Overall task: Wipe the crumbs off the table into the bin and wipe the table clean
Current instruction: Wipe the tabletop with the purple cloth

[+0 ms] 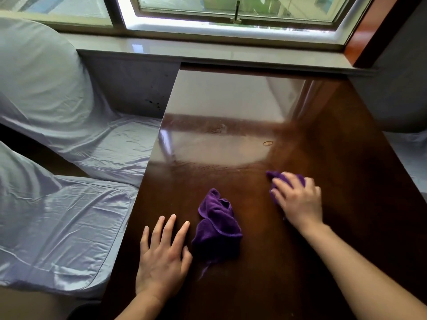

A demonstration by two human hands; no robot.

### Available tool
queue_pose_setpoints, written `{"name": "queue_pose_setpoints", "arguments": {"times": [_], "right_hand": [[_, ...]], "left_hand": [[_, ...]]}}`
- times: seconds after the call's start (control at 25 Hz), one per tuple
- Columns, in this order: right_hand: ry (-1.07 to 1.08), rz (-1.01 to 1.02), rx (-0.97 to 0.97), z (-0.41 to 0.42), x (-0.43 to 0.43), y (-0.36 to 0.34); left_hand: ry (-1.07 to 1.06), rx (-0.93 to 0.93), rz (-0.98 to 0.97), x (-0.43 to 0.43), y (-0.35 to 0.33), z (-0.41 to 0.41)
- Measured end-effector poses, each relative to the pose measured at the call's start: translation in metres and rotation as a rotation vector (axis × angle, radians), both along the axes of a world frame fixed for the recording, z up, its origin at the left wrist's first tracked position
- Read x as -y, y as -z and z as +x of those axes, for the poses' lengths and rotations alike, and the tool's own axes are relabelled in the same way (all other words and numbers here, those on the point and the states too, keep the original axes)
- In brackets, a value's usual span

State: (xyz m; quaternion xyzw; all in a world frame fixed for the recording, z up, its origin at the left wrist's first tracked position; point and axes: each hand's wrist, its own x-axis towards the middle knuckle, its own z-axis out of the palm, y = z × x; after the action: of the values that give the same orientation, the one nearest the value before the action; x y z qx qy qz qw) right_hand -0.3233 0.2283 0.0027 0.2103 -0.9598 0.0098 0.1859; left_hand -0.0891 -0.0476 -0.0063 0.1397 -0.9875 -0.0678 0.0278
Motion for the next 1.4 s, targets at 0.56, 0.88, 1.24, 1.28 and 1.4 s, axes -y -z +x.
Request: {"name": "queue_pose_setpoints", "arguments": {"times": [0.56, 0.88, 1.24, 1.28, 1.4], "right_hand": [[-0.563, 0.059, 0.198, -0.037, 0.163, -0.010], [0.198, -0.055, 0.175, 0.003, -0.001, -0.016], [-0.321, 0.016, 0.067, 0.206, -0.041, -0.005], [-0.229, 0.030, 0.059, 0.204, -0.058, -0.011], [0.255, -0.026, 0.130, 0.206, -0.097, -0.022]], "left_hand": [[0.004, -0.147, 0.049, 0.008, 0.011, -0.003], [-0.035, -0.209, 0.091, 0.007, 0.012, -0.005], [0.014, 0.009, 0.073, -0.001, -0.015, 0.004], [0.033, 0.022, 0.061, -0.001, -0.015, 0.007], [0.087, 0.039, 0.047, -0.002, -0.013, 0.035]]}}
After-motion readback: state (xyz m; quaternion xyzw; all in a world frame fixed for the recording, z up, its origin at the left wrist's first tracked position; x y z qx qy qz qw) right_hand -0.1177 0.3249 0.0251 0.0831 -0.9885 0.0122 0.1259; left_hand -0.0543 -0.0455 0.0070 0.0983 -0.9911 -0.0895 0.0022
